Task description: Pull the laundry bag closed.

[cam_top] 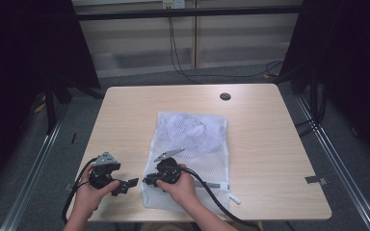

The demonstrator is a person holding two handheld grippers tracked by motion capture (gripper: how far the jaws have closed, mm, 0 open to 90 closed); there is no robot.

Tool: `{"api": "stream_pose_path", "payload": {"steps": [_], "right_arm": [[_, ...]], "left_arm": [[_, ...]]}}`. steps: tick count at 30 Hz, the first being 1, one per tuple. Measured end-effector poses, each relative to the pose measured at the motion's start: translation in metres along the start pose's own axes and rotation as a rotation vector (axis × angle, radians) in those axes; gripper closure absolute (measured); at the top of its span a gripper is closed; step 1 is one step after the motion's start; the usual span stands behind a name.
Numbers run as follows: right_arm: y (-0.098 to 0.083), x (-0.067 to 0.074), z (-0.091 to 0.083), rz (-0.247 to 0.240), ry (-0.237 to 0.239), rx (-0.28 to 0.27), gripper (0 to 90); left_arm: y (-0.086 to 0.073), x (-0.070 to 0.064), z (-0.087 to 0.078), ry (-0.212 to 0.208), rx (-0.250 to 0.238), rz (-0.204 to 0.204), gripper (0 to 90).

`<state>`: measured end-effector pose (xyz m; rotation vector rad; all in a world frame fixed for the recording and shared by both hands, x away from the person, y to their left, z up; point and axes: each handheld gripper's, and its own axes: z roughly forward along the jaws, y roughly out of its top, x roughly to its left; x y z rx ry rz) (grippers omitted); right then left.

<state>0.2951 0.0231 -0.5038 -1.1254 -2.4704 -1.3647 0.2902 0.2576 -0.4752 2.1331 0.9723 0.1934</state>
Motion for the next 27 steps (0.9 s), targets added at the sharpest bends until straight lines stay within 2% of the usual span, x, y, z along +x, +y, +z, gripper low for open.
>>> {"api": "stream_pose_path", "payload": {"steps": [2,6,11,15,16,17,19,20,21,23,24,25,27], "right_arm": [[0.001,0.001,0.001,0.0,0.002,-0.003,77.0],[-0.001,0.001,0.006,-0.021,-0.019,0.027,77.1],[-0.001,0.0,0.007,-0.039,-0.033,0.039,82.3],[0.001,0.001,0.001,-0.036,-0.026,0.037,83.8],[0.002,0.001,-0.001,-0.044,-0.027,0.031,83.9],[0.002,0.001,-0.004,-0.04,-0.023,0.024,84.0],[0.004,0.001,-0.008,-0.04,-0.013,0.014,84.2],[0.004,0.001,-0.008,-0.04,-0.013,0.014,84.2],[0.004,0.001,-0.011,-0.042,-0.009,0.01,84.3],[0.004,0.001,-0.019,-0.036,0.002,-0.01,84.7],[0.004,0.001,-0.022,-0.033,0.005,-0.016,84.8],[0.003,0.0,-0.026,-0.03,0.002,-0.02,85.0],[0.003,0.0,-0.029,-0.028,0.003,-0.026,85.1]], "left_arm": [[0.0,0.0,0.0,-0.003,0.002,-0.001,2.0],[0.0,0.0,0.0,0.0,0.0,-0.001,2.0],[0.0,0.0,0.0,-0.02,-0.006,-0.017,1.9],[0.0,-0.002,0.003,-0.075,0.0,-0.03,0.0],[0.0,-0.002,0.003,-0.075,0.0,-0.03,0.0],[0.002,-0.004,0.005,-0.112,-0.003,-0.045,0.0],[0.004,-0.008,0.007,-0.14,-0.008,-0.065,0.0],[0.004,-0.008,0.007,-0.14,-0.008,-0.065,0.0],[0.006,-0.01,0.009,-0.158,-0.014,-0.081,0.0],[0.008,-0.014,0.013,-0.202,0.004,-0.1,0.1],[0.008,-0.014,0.013,-0.202,0.004,-0.1,2.5],[0.008,-0.018,0.016,-0.234,0.025,-0.102,5.4],[0.008,-0.019,0.018,-0.235,0.038,-0.092,11.5]]}}
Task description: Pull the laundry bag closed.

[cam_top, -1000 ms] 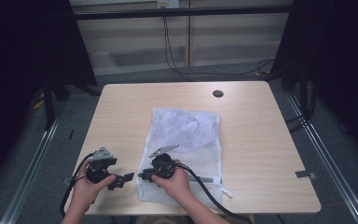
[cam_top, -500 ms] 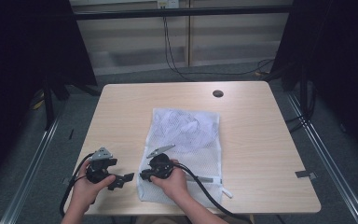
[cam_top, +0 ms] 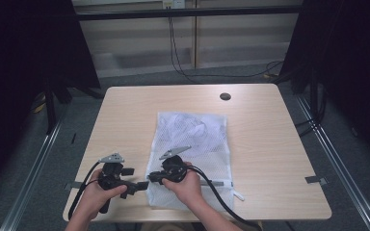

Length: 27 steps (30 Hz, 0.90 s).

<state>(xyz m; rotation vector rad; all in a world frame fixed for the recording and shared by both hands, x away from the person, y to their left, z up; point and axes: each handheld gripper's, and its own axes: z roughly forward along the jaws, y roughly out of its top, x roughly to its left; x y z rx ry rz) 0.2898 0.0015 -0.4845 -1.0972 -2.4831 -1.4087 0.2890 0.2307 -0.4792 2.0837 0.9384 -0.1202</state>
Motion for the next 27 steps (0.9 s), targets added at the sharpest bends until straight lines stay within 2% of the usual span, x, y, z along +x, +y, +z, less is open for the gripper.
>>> {"api": "stream_pose_path", "payload": {"steps": [1,2,3,5,6,10,11,12,13,16,17,21,27], "right_arm": [[0.0,-0.001,-0.003,0.006,0.001,-0.009,85.4],[0.0,-0.003,-0.01,0.013,0.001,-0.024,86.5],[0.0,-0.003,-0.012,0.012,0.002,-0.025,86.6],[0.0,-0.004,-0.014,0.007,0.002,-0.029,86.6],[0.0,-0.005,-0.017,0.016,0.001,-0.03,86.5],[-0.001,-0.006,-0.02,0.028,0.011,-0.046,86.5],[0.0,-0.006,-0.022,0.033,0.01,-0.05,86.6],[0.0,-0.006,-0.022,0.033,0.01,-0.05,86.6],[0.0,-0.006,-0.024,0.037,0.012,-0.054,86.6],[0.0,-0.007,-0.026,0.048,0.019,-0.06,86.5],[0.0,-0.008,-0.027,0.048,0.022,-0.061,86.5],[0.0,-0.008,-0.031,0.062,0.033,-0.073,86.5],[0.001,-0.009,-0.035,0.088,0.043,-0.105,86.5]], "left_arm": [[0.0,0.0,0.002,-0.009,0.011,0.005,11.5],[0.0,0.0,0.004,-0.019,0.007,0.006,20.2],[0.002,-0.002,0.006,-0.047,-0.013,-0.01,22.9],[0.004,-0.002,0.006,-0.053,-0.024,-0.006,25.7],[0.006,-0.004,0.008,-0.072,-0.046,-0.015,28.7],[0.007,-0.005,0.014,-0.071,-0.012,-0.024,33.9],[0.006,-0.005,0.016,-0.085,0.004,-0.025,36.3],[0.006,-0.005,0.019,-0.093,-0.001,-0.009,36.3],[0.008,-0.005,0.021,-0.106,-0.004,-0.008,41.4],[0.011,-0.006,0.022,-0.095,-0.008,0.0,42.8],[0.011,-0.006,0.022,-0.11,-0.005,-0.007,44.3],[0.012,-0.005,0.024,-0.117,-0.003,-0.017,49.5],[0.016,-0.007,0.024,-0.165,-0.001,-0.023,70.3]]}}
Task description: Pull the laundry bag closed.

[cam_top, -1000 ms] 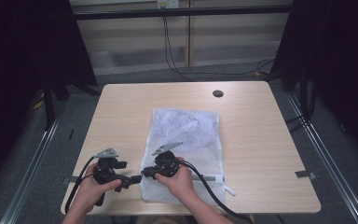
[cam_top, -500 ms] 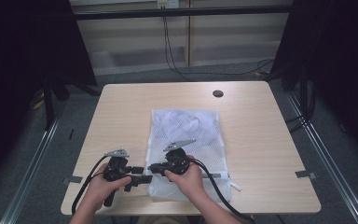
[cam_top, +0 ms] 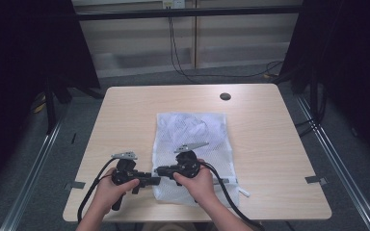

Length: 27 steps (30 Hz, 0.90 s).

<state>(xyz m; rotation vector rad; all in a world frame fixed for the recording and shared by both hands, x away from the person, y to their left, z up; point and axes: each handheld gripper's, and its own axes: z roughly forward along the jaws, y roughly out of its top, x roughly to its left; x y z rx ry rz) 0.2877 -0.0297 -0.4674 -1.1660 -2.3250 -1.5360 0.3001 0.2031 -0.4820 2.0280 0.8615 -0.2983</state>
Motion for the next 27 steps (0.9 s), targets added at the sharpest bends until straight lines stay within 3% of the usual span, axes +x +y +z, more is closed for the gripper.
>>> {"api": "stream_pose_path", "payload": {"steps": [3,9,18,27], "right_arm": [[0.0001,-0.0001,-0.0006,0.006,0.004,-0.01,86.5],[-0.0003,-0.0007,-0.0009,0.029,0.004,-0.017,86.4],[-0.0005,-0.0035,-0.0004,0.123,0.026,-0.054,84.8],[-0.0012,-0.0036,-0.0002,0.174,0.025,-0.056,84.0]], "left_arm": [[0.0005,-0.001,-0.0001,-0.002,0.0,0.004,76.0],[0.0009,-0.0016,0.0003,-0.003,-0.009,0.016,78.0],[0.0021,-0.0018,-0.0013,-0.018,-0.02,0.004,81.8],[0.0023,-0.0025,0.0005,-0.027,-0.024,-0.006,81.8]]}}
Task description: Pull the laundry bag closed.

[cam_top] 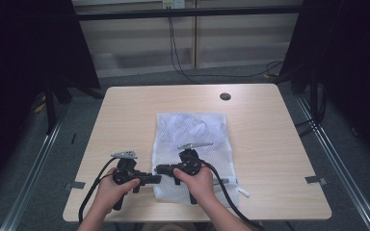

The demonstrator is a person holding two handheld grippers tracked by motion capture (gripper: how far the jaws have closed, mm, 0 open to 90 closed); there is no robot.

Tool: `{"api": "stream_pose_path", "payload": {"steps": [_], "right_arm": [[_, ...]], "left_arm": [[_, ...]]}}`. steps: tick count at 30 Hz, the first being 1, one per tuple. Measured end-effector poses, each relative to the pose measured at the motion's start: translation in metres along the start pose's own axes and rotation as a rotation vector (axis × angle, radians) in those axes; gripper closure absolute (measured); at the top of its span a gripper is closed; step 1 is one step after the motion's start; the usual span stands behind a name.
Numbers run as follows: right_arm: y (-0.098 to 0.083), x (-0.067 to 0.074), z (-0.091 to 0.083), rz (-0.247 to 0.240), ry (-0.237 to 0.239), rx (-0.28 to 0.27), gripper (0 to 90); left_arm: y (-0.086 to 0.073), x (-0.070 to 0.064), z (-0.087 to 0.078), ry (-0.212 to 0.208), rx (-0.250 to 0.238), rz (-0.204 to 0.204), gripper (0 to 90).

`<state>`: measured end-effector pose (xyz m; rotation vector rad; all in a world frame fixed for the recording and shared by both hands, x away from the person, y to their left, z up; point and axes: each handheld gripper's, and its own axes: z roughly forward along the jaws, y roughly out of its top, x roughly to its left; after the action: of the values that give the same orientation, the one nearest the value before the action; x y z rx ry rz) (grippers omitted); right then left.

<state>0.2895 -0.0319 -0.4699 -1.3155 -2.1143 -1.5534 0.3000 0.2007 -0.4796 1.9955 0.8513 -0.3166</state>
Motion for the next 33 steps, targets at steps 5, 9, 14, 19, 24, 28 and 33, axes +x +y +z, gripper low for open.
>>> {"api": "stream_pose_path", "payload": {"steps": [5,9,14,19,24,28,33], "right_arm": [[0.0,0.001,0.001,0.013,-0.005,-0.005,85.9],[0.0,0.001,0.001,0.019,-0.01,0.0,86.6],[0.001,0.002,-0.001,0.037,-0.003,-0.01,86.6],[0.002,0.002,-0.003,0.05,0.003,-0.012,86.6],[0.002,0.002,-0.003,0.046,0.007,-0.007,86.7],[0.002,0.002,-0.002,0.046,0.011,-0.005,86.7],[0.001,0.003,-0.001,0.05,0.015,0.001,86.7]], "left_arm": [[0.0,0.0,0.001,0.005,0.011,0.007,79.3],[0.0,0.001,0.004,-0.009,0.019,-0.021,73.3],[0.001,0.004,0.006,-0.001,0.021,-0.01,64.7],[0.002,0.003,0.005,0.018,0.002,-0.008,59.5],[0.002,0.001,0.006,0.005,0.001,0.009,63.4],[0.002,0.0,0.009,-0.013,0.016,0.012,69.6],[0.003,-0.001,0.01,-0.014,0.019,-0.024,85.9]]}}
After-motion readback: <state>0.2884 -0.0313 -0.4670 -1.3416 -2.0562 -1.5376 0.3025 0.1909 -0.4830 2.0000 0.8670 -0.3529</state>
